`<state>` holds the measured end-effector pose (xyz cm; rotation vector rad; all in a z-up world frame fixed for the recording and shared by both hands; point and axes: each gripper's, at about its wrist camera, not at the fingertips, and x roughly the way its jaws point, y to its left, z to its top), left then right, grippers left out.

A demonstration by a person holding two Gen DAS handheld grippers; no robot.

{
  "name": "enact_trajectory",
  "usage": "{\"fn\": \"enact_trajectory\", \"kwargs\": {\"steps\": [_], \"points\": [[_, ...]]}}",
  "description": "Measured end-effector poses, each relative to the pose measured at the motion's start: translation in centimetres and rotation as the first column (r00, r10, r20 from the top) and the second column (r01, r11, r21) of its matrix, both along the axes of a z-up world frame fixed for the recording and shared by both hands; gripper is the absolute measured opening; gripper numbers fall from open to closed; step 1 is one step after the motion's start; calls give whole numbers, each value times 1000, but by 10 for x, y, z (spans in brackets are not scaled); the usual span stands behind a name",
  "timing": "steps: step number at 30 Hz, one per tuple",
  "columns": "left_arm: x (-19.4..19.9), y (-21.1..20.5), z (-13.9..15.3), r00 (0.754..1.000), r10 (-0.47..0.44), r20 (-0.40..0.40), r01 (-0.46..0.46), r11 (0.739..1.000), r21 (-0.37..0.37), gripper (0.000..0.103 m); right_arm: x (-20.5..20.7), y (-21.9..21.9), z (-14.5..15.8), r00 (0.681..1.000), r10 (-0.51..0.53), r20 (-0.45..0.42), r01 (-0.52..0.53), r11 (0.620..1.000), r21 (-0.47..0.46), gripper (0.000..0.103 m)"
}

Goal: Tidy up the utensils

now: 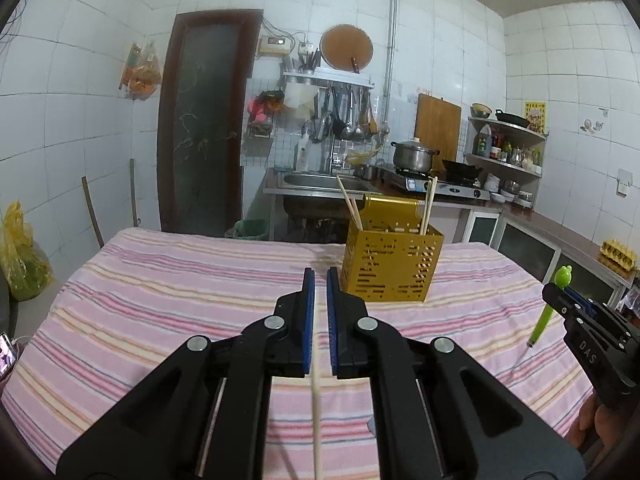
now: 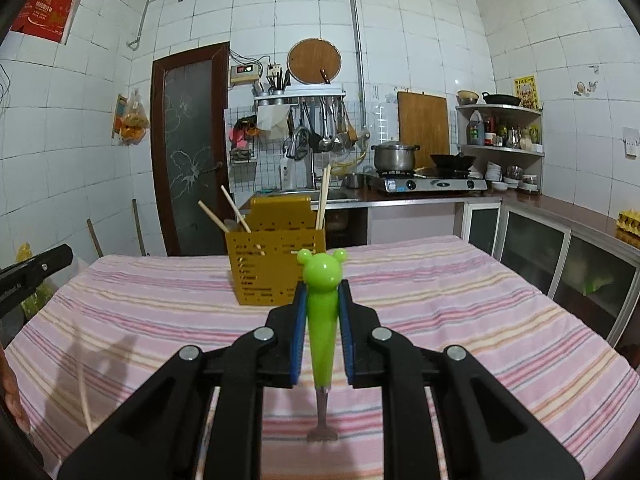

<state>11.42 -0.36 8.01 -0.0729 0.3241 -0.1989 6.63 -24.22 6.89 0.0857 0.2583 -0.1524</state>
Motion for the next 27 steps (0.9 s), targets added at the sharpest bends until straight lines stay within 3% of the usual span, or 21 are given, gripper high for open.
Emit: {"fn": "enact_trajectory", "kwargs": {"steps": [8, 12, 15, 17, 18, 23, 27], "points": [[21, -6, 9, 1000, -4, 3, 4, 1000, 7, 4, 23, -5, 8, 1000, 15, -5, -15, 1000, -15, 16], [45, -4, 0, 994, -7, -105, 9, 1000, 11, 5, 32, -8, 10, 1000, 26, -15, -26, 1000, -11, 16], [66, -1, -20, 978, 11, -210, -8, 1000, 16, 20, 41, -11, 6, 999, 34, -37, -34, 999, 0, 16], [77, 0, -37, 961, 18, -277, -10, 1000, 29, 41, 45, -14, 3, 998, 35, -48, -35, 999, 10, 16], [83, -2, -47, 951, 22, -310, -9, 999, 46, 44, 48, -16, 3, 998, 37, -51, -36, 999, 18, 16], [100, -9, -82, 907, 38, -420, 6, 995, 103, 46, 52, -22, 0, 998, 38, -57, -36, 999, 29, 16], [107, -17, -107, 885, 65, -460, 13, 987, 163, 46, 56, -24, 1, 997, 40, -65, -37, 999, 39, 16]]}}
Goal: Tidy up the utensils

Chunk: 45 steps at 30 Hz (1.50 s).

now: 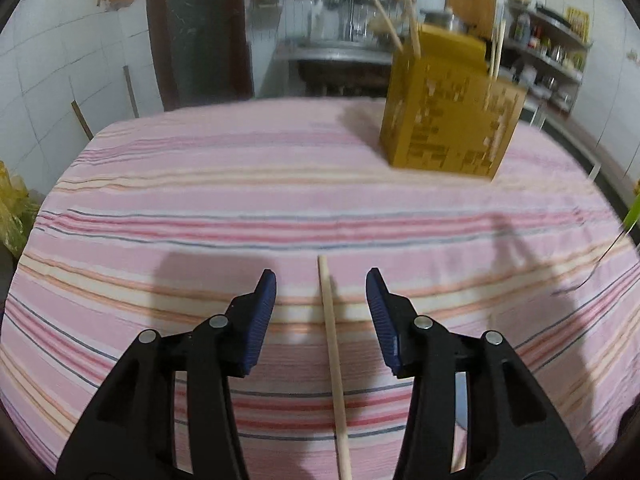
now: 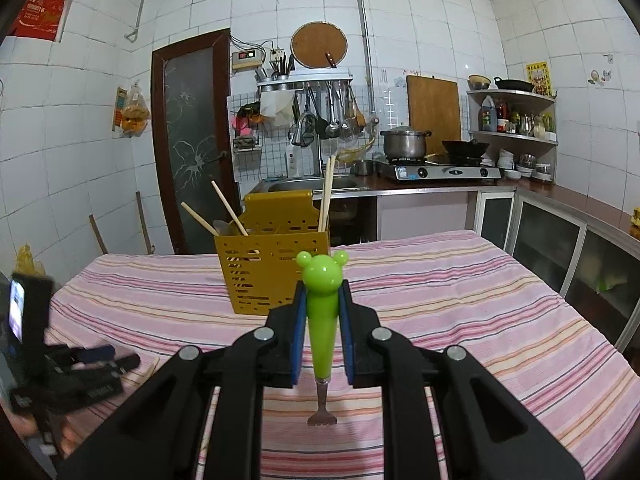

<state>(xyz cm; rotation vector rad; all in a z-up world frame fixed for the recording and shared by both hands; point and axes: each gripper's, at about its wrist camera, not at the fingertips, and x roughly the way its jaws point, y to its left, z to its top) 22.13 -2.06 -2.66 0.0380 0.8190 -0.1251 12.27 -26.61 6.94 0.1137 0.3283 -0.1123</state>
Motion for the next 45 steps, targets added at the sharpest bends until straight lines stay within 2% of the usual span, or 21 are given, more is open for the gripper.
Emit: {"fn": "enact_trajectory", "kwargs": {"steps": [3, 5, 6, 9, 11, 18, 23, 26, 30, 38, 45], "points": [[10, -6, -15, 999, 0, -55, 2, 1000, 25, 41, 2, -2, 1, 1000, -1, 1, 1, 1000, 7, 16], [19, -7, -24, 995, -5, -104, 6, 1000, 11, 19, 2, -1, 0, 1000, 0, 3, 0, 1000, 9, 16], [23, -6, -28, 992, -6, -124, 6, 1000, 3, 18, 3, 0, 0, 1000, 1, 3, -1, 1000, 9, 16], [26, -8, -29, 993, 1, -116, 0, 1000, 10, 14, 5, 1, -2, 1000, 3, 0, -3, 1000, 5, 16], [28, -10, -27, 993, -4, -115, 5, 1000, 15, 5, 6, 2, -3, 1000, 3, -6, -3, 1000, 3, 16], [22, -11, -10, 999, -7, -53, 7, 1000, -3, 4, 10, 5, -5, 1000, 3, -15, -3, 1000, -2, 16], [4, -6, 33, 997, -11, 80, 18, 997, -81, 4, 14, 6, -4, 1000, 4, -17, -4, 1000, -6, 16], [-12, -6, 64, 981, -15, 194, 34, 995, -94, 4, 16, 7, -4, 1000, 6, -17, -6, 1000, -7, 16], [-28, -2, 94, 955, -12, 298, 50, 991, -122, 4, 18, 8, -4, 1000, 7, -18, -8, 1000, -7, 16], [-33, -1, 112, 930, 23, 367, 35, 988, -150, 4, 22, 11, -1, 1000, 29, -13, -29, 1000, -6, 16], [-39, -6, 119, 913, 23, 408, 38, 990, -139, 4, 25, 12, 4, 999, 52, -2, -52, 999, -13, 16]]}}
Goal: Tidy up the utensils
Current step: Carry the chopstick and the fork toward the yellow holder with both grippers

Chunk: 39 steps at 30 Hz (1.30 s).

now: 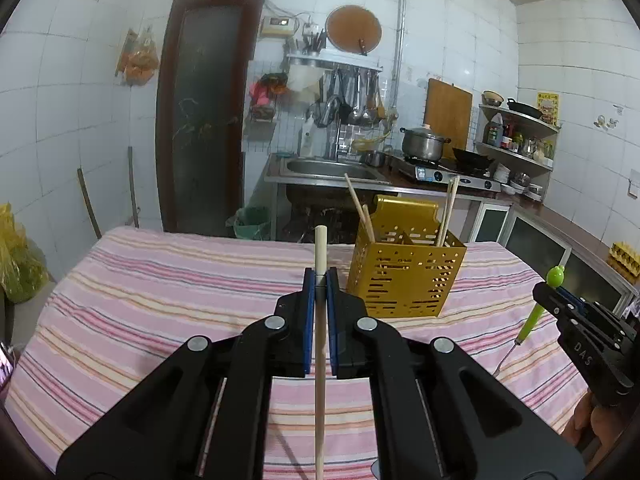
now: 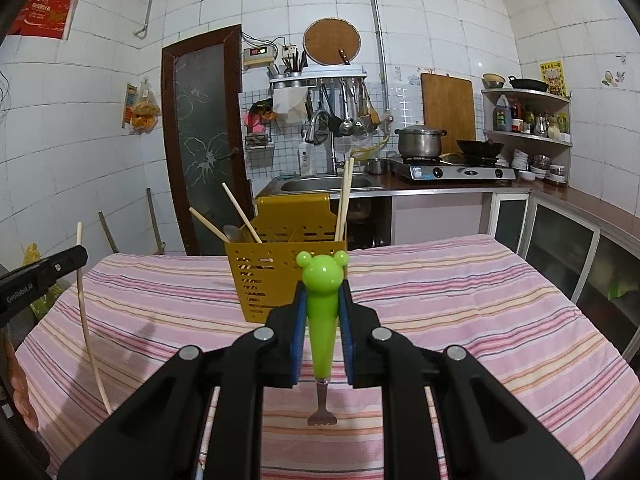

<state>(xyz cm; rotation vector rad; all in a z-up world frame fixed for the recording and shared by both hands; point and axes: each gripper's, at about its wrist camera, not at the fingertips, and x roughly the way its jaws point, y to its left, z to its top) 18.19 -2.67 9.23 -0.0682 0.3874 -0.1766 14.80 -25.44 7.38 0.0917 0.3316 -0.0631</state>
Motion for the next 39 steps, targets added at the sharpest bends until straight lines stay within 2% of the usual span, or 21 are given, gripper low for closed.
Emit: {"fn": "enact_trajectory", "kwargs": {"steps": [14, 23, 31, 39], "points": [[4, -6, 9, 999, -19, 46, 19, 1000, 1, 4, 7, -4, 4, 1000, -6, 10, 6, 1000, 0, 16], [15, -14, 22, 996, -57, 68, 58, 998, -15, 4, 16, -8, 17, 1000, -7, 25, 8, 1000, -13, 16], [33, -23, 61, 985, -110, 132, 118, 992, -55, 4, 27, -14, 53, 996, -21, 91, 24, 999, -41, 16], [56, -47, 110, 953, -124, 278, 144, 988, -53, 4, 54, -17, 108, 983, -8, 181, 22, 997, -78, 16]]}}
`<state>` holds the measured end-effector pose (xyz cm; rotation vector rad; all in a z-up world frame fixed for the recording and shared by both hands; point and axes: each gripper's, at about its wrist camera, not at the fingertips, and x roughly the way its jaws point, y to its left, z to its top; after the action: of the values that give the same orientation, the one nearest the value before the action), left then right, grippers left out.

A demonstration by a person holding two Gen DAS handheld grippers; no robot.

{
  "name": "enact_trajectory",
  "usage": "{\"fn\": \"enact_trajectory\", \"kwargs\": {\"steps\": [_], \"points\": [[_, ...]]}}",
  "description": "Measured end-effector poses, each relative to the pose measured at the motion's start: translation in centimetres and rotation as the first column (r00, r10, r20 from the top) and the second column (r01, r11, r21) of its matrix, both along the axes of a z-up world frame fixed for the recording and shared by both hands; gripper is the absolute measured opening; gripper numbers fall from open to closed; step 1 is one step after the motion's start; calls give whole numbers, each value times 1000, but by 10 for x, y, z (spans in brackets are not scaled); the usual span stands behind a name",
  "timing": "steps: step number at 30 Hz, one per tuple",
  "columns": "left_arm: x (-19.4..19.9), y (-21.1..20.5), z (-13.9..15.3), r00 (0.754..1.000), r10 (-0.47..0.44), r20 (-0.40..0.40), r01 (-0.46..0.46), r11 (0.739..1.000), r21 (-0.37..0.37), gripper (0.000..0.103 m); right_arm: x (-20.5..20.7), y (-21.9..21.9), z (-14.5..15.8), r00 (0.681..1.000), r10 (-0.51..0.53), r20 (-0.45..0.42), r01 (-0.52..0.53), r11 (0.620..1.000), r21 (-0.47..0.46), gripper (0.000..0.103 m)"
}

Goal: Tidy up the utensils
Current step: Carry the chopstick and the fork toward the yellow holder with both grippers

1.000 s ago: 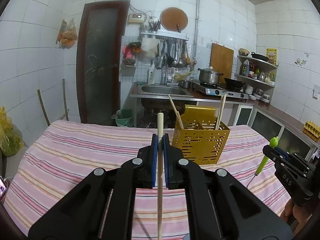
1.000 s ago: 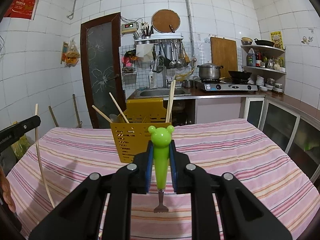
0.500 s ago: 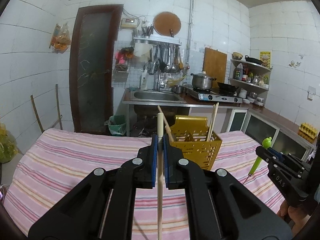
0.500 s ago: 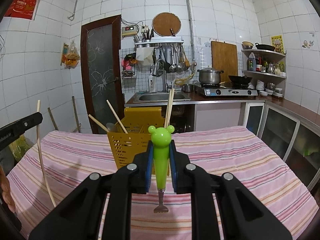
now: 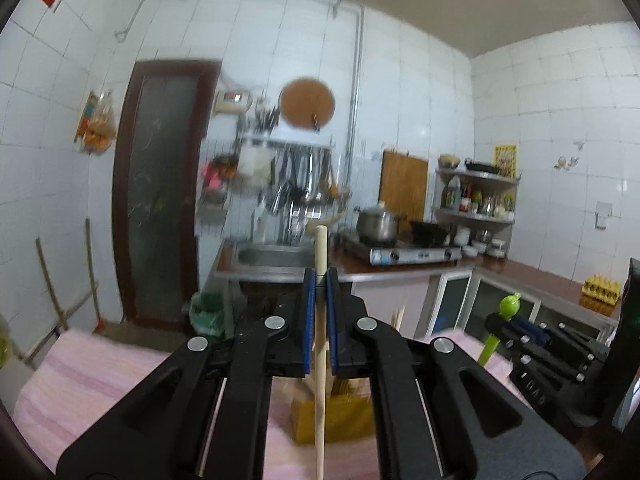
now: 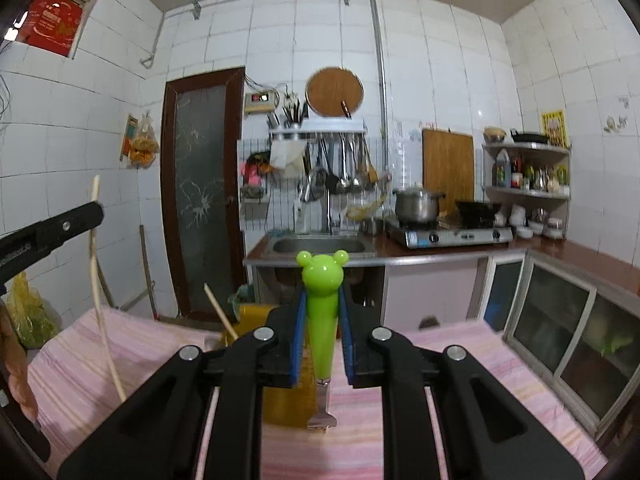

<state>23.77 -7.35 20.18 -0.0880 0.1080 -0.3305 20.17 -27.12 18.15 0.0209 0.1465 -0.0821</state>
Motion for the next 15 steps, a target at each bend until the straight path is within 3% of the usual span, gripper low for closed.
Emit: {"fn": "enact_trajectory", "kwargs": {"steps": [8, 15], "points": [[58, -23, 25, 996, -7, 86, 14, 997, -80, 4, 44, -1, 27, 999, 15, 37, -14, 1000, -23, 16], [114, -55, -16, 998, 27, 62, -25, 999, -23, 4, 82, -5, 6, 999, 43, -3, -43, 999, 12, 16]]}}
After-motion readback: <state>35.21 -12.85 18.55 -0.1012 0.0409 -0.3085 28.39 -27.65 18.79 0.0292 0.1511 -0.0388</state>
